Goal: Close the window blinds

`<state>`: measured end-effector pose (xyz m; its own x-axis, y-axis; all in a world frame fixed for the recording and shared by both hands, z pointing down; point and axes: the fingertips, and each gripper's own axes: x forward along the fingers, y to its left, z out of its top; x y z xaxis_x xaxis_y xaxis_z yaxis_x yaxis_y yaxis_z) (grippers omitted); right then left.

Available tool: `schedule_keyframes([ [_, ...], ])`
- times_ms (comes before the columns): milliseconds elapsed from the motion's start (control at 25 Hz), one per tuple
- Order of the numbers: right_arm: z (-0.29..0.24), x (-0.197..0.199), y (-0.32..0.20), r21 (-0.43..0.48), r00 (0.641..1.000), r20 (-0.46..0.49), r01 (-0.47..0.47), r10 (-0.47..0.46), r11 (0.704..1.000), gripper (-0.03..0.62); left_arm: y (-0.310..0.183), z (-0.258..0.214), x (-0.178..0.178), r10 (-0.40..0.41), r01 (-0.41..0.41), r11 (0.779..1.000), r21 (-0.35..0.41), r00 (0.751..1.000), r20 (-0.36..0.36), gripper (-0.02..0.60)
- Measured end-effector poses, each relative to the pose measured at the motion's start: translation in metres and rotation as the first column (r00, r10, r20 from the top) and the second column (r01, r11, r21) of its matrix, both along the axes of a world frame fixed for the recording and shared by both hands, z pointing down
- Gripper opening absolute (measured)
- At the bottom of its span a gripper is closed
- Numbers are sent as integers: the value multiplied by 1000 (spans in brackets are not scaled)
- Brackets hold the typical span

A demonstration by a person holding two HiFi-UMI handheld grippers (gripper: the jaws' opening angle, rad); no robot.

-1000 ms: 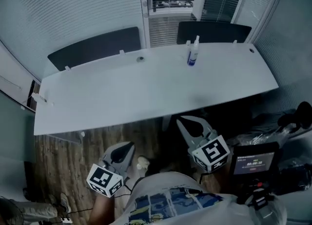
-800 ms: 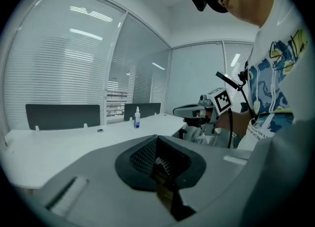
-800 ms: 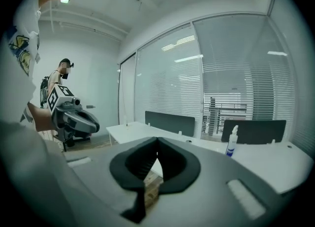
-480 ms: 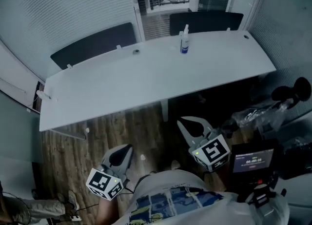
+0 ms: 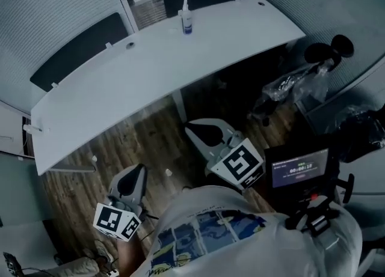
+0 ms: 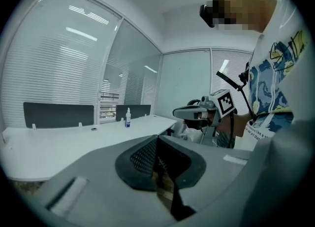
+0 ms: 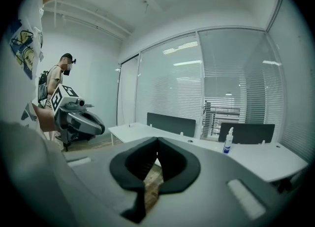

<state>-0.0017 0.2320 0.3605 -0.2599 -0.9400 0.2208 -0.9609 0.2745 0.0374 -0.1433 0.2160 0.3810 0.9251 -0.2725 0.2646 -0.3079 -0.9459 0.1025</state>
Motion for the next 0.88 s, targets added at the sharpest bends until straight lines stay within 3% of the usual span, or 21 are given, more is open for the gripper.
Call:
schedule_keyframes([
  [360, 3, -55, 47, 14, 999, -40, -8, 8, 1000, 3, 43, 7, -48, 41, -41, 999, 23, 999, -5, 2],
  [880, 6, -62, 51, -4, 996, -89, 5, -5, 1000, 2, 55, 14, -50, 48, -48, 999, -5, 999, -9, 2],
])
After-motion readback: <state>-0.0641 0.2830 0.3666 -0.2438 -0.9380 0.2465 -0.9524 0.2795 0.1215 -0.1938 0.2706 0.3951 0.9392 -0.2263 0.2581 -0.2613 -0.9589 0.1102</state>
